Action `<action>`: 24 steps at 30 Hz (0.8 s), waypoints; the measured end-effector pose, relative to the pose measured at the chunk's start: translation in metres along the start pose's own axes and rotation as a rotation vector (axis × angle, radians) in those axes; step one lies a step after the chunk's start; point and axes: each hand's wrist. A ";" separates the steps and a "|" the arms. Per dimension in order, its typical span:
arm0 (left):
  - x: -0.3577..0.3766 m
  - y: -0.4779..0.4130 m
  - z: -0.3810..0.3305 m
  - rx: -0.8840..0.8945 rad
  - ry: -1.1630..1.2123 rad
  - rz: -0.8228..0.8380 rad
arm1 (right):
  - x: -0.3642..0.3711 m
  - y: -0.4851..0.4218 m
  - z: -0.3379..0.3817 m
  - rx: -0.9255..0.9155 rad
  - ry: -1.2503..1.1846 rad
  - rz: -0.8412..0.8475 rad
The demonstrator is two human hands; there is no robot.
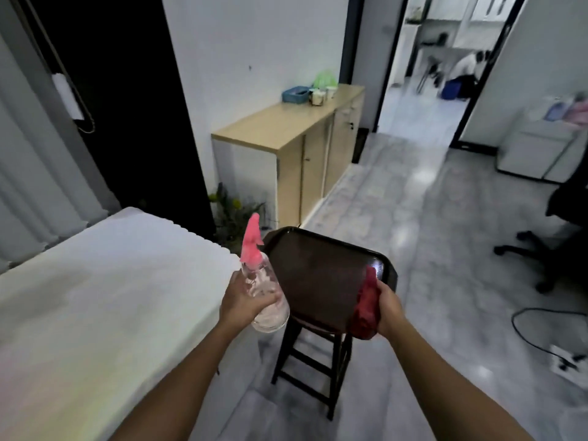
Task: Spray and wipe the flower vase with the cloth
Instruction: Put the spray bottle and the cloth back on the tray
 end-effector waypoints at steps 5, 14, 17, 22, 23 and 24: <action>0.061 -0.016 -0.019 0.050 -0.024 0.095 | -0.011 -0.021 0.005 -0.201 0.097 -0.101; 0.131 -0.079 -0.030 0.096 -0.031 0.174 | 0.039 -0.057 0.015 -0.645 0.675 -0.284; 0.148 -0.100 -0.032 0.089 -0.028 0.179 | 0.065 -0.082 0.008 -0.636 0.799 -0.262; 0.172 -0.136 -0.015 0.117 -0.037 0.217 | 0.101 -0.110 -0.009 -0.660 0.895 -0.116; 0.175 -0.141 -0.013 0.135 -0.048 0.220 | 0.103 -0.115 -0.012 -0.670 0.922 -0.110; 0.178 -0.145 -0.011 0.153 -0.062 0.221 | 0.104 -0.119 -0.014 -0.685 0.935 -0.127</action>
Point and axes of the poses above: each hand's wrist, its own y-axis away from the middle knuckle, its own x-axis out of the palm, z = x × y, and after that the axes turned 13 degrees about -z, right-handed
